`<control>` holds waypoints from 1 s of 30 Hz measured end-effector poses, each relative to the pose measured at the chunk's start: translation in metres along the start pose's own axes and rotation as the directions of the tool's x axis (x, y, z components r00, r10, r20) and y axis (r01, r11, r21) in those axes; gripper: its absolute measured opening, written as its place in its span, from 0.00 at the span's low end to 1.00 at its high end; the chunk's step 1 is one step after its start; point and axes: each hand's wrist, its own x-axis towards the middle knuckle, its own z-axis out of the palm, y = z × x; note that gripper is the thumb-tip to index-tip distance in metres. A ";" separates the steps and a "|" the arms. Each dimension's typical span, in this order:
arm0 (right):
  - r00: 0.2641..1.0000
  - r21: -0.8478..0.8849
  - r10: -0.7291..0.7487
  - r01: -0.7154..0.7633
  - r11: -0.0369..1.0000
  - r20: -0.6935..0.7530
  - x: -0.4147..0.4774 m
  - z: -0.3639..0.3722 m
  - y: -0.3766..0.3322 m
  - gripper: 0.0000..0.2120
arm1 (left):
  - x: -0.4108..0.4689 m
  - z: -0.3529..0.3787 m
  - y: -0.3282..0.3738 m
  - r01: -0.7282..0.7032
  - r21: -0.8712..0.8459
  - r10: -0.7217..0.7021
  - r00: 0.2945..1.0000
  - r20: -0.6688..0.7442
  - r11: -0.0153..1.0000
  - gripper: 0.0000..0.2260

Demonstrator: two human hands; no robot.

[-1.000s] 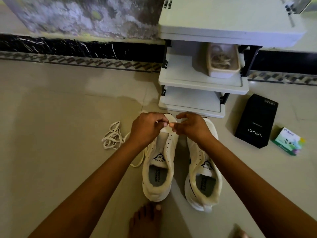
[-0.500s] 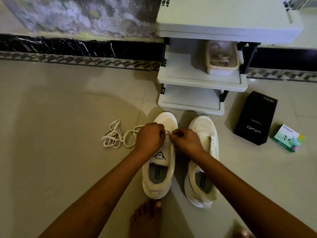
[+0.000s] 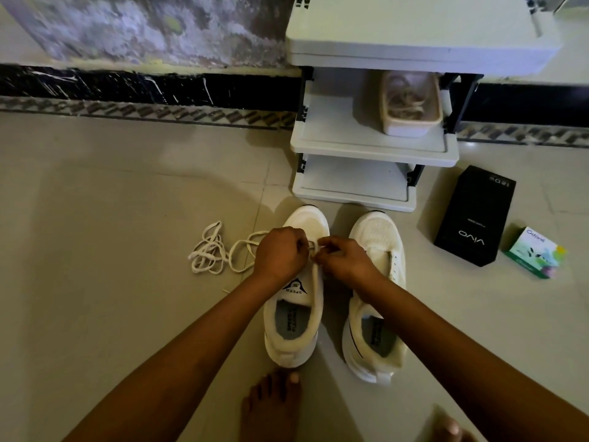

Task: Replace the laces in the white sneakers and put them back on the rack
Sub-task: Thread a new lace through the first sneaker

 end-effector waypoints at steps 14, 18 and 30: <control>0.999 0.055 -0.016 0.014 0.998 0.046 0.003 -0.003 0.005 0.20 | 0.008 0.004 -0.005 0.072 -0.188 -0.058 0.995 0.079 0.980 0.04; 0.998 0.079 -0.012 0.007 0.997 0.061 0.004 -0.006 0.004 0.20 | 0.008 0.007 -0.009 0.092 -0.318 -0.054 0.991 0.124 0.943 0.03; 0.983 -0.101 -0.114 0.100 0.990 -0.142 0.014 0.000 0.007 0.07 | 0.009 0.014 -0.005 0.135 -0.207 -0.121 0.990 0.076 0.969 0.08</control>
